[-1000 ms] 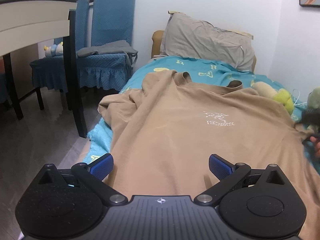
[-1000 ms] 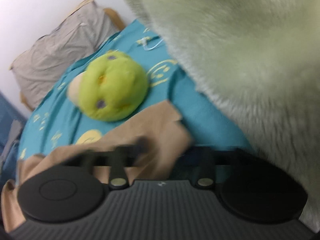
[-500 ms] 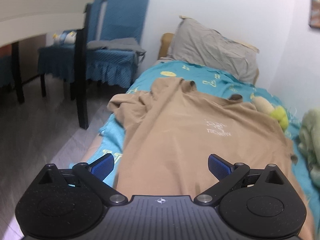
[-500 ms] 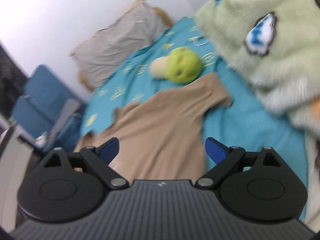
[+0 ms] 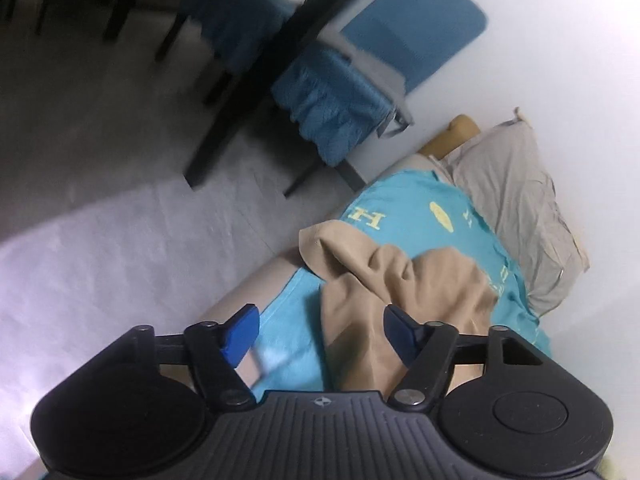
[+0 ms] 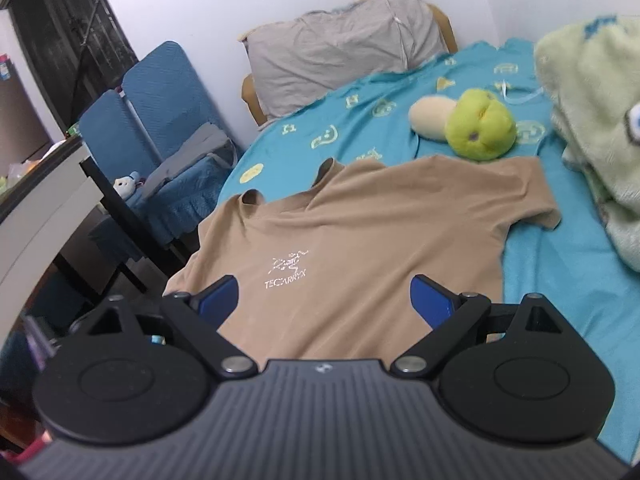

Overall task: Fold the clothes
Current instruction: 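Grasp the tan shirt hem with the left gripper, pull it straight, release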

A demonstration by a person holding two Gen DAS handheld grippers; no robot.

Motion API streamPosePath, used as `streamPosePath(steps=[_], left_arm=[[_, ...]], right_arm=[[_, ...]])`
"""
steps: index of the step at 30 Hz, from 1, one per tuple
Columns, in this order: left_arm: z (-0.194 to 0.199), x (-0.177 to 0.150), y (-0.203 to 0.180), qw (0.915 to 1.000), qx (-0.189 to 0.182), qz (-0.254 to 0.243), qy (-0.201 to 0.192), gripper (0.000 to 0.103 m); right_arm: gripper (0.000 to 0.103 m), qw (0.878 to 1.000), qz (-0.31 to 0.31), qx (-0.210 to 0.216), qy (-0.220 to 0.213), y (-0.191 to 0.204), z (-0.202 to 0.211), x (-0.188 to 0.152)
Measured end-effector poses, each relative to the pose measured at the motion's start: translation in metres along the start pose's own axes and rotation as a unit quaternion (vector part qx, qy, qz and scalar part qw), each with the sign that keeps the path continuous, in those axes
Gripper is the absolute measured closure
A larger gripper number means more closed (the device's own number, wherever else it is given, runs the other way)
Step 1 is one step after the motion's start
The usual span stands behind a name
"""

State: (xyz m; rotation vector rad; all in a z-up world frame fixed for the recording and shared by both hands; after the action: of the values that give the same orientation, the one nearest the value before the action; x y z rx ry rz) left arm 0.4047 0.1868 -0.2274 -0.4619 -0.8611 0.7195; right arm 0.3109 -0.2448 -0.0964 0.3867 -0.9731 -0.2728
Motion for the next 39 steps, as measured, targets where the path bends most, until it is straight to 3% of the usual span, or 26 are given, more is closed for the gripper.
streamPosePath(steps=[2,4,6,9,12,15,18,21,23,25,27,32,35,37,39], left_arm=[[-0.020,0.003,-0.002,0.9999,-0.002,-0.002,0.010,0.051],[-0.029,0.007,-0.009,0.9998,-0.007,-0.018,0.006,0.078],[-0.028,0.012,-0.021,0.9987,-0.015,-0.048,0.003,0.094],[-0.017,0.025,-0.037,0.9958,-0.040,-0.082,-0.012,0.095],[0.009,0.035,-0.034,0.9956,-0.057,-0.071,-0.023,0.096],[0.029,0.031,-0.011,0.9982,-0.024,-0.051,-0.021,0.096],[0.026,0.010,0.021,0.9980,0.029,-0.052,0.022,0.095],[0.015,-0.001,0.047,0.9974,0.052,-0.025,0.044,0.090],[0.005,-0.001,0.058,0.9973,0.050,0.016,0.051,0.076],[-0.005,0.004,0.064,0.9964,0.043,0.056,0.047,0.037],[-0.017,0.012,0.068,0.9954,0.030,0.084,0.033,0.025],[-0.054,0.025,0.056,0.9940,0.000,0.103,0.036,0.028],[-0.076,0.032,0.029,0.9978,-0.008,0.057,0.032,0.045],[-0.079,0.036,0.009,0.9998,0.000,0.003,0.019,0.101],[-0.078,0.043,-0.010,0.9985,0.009,-0.053,0.000,0.100]], right_arm=[[0.009,1.000,-0.020,0.005,0.011,-0.008,-0.009,-0.002],[0.009,0.999,-0.038,0.007,0.023,-0.015,-0.018,-0.003],[0.009,0.998,-0.055,0.007,0.034,-0.022,-0.027,-0.003],[0.009,0.996,-0.083,0.010,0.044,-0.029,-0.033,-0.003],[0.009,0.994,-0.099,0.011,0.043,-0.033,-0.029,-0.003],[0.009,0.993,-0.108,0.009,0.041,-0.035,-0.026,-0.003],[0.009,0.993,-0.107,-0.001,0.044,-0.036,-0.028,-0.003],[0.009,0.994,-0.101,-0.004,0.051,-0.036,-0.030,-0.006],[0.009,0.994,-0.097,-0.004,0.055,-0.034,-0.030,-0.008],[0.009,0.994,-0.093,-0.003,0.059,-0.034,-0.029,-0.010],[0.009,0.994,-0.091,-0.004,0.062,-0.033,-0.029,-0.011],[0.009,0.993,-0.097,-0.004,0.065,-0.036,-0.033,-0.011],[0.009,0.992,-0.107,-0.002,0.073,-0.039,-0.036,-0.013],[0.009,0.991,-0.108,-0.001,0.076,-0.040,-0.038,-0.013],[0.009,0.991,-0.108,-0.003,0.078,-0.040,-0.039,-0.014]])
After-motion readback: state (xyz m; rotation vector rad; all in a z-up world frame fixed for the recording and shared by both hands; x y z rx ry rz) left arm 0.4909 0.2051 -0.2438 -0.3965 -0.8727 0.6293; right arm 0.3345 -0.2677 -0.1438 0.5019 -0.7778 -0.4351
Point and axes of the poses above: each gripper's, at about its wrist camera, not at the fingertips, and z roughly against the way its jaws point, y to its left, x to its top, the point moved 8 cm from there along -z, roughly the way its jaws point, and after that the axes turned 3 degrees about -y, right-handed, at the moved point
